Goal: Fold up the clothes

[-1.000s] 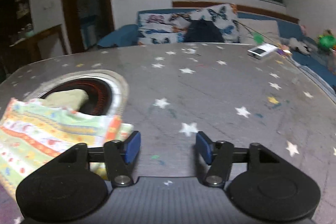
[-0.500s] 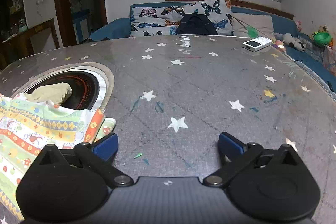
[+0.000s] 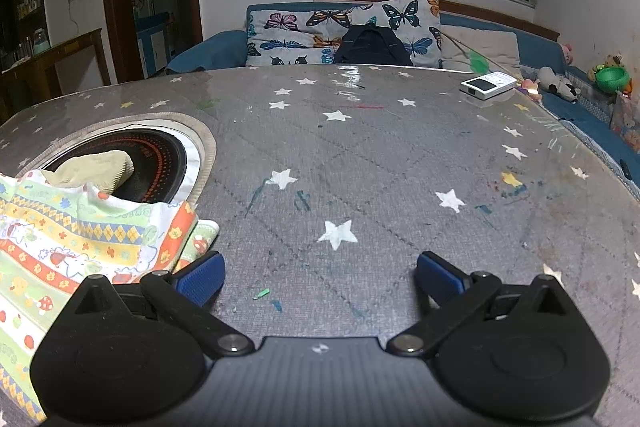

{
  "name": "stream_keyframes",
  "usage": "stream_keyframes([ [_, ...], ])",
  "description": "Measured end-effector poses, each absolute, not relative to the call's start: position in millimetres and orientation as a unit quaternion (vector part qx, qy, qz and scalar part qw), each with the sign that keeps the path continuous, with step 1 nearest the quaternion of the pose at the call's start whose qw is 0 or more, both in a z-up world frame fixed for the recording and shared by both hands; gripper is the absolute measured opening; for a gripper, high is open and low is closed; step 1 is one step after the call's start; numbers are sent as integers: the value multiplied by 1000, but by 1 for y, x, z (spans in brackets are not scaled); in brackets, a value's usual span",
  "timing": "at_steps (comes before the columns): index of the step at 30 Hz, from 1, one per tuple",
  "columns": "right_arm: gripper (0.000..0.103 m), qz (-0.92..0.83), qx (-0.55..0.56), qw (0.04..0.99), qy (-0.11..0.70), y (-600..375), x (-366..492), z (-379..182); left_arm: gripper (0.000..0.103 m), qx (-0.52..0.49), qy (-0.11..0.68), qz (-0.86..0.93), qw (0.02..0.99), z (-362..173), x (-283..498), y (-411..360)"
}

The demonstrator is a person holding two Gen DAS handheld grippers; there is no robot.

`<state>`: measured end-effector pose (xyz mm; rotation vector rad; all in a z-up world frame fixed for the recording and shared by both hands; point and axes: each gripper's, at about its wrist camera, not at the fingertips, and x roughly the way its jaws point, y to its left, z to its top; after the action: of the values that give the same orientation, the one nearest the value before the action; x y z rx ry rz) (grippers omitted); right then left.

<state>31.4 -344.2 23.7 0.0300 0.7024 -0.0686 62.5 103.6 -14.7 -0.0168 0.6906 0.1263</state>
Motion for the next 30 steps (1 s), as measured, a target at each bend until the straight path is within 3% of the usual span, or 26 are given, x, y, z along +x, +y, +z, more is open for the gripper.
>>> stream_keyframes([
  [30,103,-36,13,938,344,-340,32,24,103,-8,338,62,939,-15,62,103],
])
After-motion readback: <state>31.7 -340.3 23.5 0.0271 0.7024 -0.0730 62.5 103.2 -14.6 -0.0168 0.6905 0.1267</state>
